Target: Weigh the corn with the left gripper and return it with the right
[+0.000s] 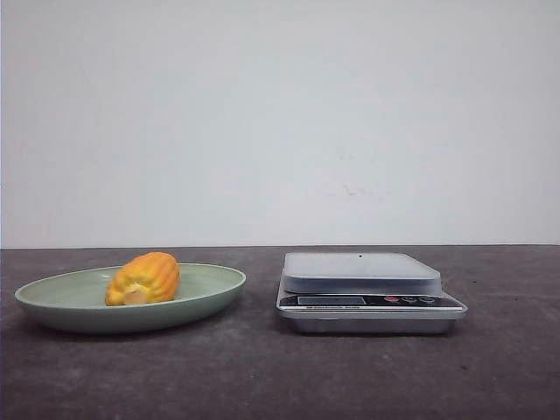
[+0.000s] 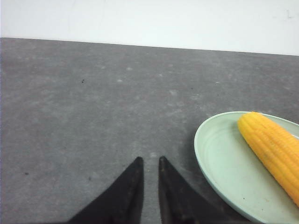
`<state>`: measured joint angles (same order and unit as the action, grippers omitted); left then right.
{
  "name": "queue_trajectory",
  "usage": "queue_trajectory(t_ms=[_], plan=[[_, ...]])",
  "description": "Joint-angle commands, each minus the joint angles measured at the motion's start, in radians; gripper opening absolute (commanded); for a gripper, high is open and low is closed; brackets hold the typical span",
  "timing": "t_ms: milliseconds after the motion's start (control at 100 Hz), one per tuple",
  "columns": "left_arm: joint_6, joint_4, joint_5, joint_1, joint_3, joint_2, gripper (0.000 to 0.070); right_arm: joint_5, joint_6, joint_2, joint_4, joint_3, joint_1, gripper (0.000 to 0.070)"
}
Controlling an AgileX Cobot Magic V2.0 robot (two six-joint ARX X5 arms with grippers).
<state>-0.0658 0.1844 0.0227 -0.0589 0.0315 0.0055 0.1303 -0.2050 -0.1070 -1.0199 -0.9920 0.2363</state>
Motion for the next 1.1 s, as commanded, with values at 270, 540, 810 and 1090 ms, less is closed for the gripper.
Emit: queue_trajectory(t_ms=[270, 540, 810, 1090], plan=[[0.013, 0.003, 0.0, 0.001, -0.017, -0.002, 0.0017, -0.105, 0.055, 0.058, 0.634, 0.528, -0.253, 0.001], [0.013, 0.003, 0.0, 0.001, -0.017, -0.002, 0.0017, -0.102, 0.079, 0.082, 0.826, 0.847, -0.297, 0.0011], [0.013, 0.003, 0.0, 0.001, -0.017, -0.002, 0.0017, -0.107, 0.089, 0.103, 0.835, 0.973, -0.295, 0.001], [0.013, 0.003, 0.0, 0.001, -0.017, -0.002, 0.0017, -0.134, 0.117, 0.103, 0.839, 0.981, -0.266, 0.0011]])
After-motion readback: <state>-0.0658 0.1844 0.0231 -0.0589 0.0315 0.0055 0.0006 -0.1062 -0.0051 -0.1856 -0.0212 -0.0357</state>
